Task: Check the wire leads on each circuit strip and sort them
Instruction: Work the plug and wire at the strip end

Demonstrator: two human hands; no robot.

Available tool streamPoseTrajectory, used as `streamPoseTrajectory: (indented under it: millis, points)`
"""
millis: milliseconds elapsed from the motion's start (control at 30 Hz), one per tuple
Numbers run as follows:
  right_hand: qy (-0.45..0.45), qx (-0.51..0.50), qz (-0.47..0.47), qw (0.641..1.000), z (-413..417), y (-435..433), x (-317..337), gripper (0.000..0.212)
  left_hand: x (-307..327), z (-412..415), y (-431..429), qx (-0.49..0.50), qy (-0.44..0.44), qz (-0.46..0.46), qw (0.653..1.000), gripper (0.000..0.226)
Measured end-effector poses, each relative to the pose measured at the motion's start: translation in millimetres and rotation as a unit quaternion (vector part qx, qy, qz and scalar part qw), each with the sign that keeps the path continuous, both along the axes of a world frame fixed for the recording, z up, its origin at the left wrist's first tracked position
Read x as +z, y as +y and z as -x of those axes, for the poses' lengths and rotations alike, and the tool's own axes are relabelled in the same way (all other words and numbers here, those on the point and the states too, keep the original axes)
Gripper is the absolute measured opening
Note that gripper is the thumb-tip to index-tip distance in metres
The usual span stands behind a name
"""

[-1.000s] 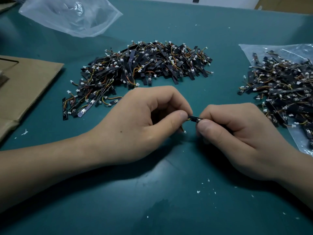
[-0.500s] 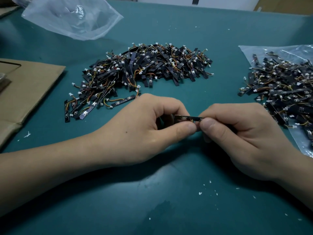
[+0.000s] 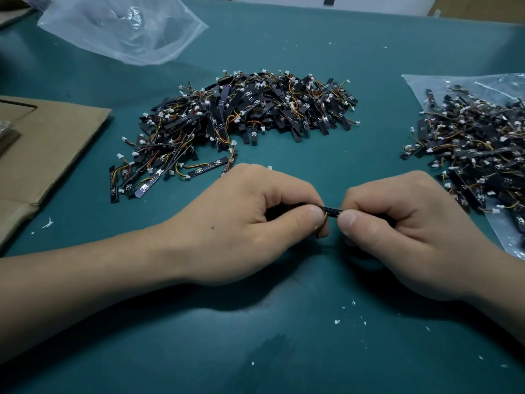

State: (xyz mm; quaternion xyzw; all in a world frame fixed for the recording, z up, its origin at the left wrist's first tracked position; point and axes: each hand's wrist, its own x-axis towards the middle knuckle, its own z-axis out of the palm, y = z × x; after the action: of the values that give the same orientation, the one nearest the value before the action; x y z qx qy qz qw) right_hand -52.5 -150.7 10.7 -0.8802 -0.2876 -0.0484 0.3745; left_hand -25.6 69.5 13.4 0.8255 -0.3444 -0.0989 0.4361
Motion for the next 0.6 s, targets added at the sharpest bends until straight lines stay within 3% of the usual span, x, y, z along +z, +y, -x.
streamPoseTrajectory:
  millis: [200,367,600]
  points:
    - [0.01,-0.003,0.044,0.999,-0.6,-1.1,-0.9,0.033,0.3,-0.2,-0.1,-0.009,0.004,-0.015,1.0,0.023]
    - [0.009,-0.008,-0.001,1.0,0.5,1.2,0.4,0.033,1.6,0.7,-0.5,-0.005,0.005,-0.005,1.0,0.023]
    - [0.027,0.013,0.017,0.999,0.9,-3.4,-0.5,0.031,1.6,1.8,-1.2,0.005,-0.002,-0.01,1.0,0.023]
